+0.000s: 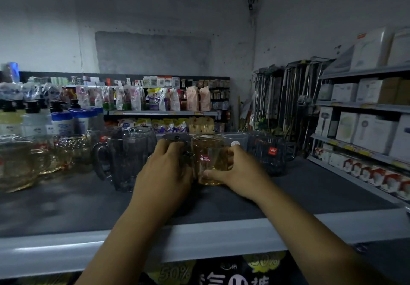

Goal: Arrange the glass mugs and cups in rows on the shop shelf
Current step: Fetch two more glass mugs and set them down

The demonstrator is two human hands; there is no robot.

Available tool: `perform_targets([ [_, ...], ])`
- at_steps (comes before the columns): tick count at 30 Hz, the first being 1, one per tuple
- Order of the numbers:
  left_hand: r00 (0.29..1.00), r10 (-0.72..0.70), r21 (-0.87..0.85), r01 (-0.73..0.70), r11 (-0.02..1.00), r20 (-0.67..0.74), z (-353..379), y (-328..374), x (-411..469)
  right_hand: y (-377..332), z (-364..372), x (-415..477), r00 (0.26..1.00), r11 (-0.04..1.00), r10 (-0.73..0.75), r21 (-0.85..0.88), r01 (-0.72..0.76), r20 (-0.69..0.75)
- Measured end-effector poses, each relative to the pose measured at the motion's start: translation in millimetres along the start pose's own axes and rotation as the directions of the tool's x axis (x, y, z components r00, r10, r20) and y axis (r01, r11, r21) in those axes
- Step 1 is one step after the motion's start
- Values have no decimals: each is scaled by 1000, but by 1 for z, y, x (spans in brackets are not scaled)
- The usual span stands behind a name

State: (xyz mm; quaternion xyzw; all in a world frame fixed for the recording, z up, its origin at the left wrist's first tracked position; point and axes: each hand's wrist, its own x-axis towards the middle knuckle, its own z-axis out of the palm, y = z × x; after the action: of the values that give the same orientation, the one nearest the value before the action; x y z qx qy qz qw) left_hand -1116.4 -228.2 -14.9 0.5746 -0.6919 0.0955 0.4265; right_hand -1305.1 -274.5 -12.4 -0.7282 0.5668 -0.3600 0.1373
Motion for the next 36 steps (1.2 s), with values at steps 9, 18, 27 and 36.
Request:
perform_targets([
  [9,1000,12,0,-12,1000,-4,1,-1,-1,-1,2,-2,1000,998,-15,-59,14,-26],
  [18,999,37,-31,-37,999,-18,3,-4,0,0,1,-5,999,1000,-16,-17,15,-38],
  [27,998,62,-84,-64,994,-27,3,-5,0,2,2,-6,999,1000,-21,-4,20,-34],
  [36,998,42,-129,-47,991,-43,-19,5,3,-4,-12,-7,997,1000,-19,18,18,72],
])
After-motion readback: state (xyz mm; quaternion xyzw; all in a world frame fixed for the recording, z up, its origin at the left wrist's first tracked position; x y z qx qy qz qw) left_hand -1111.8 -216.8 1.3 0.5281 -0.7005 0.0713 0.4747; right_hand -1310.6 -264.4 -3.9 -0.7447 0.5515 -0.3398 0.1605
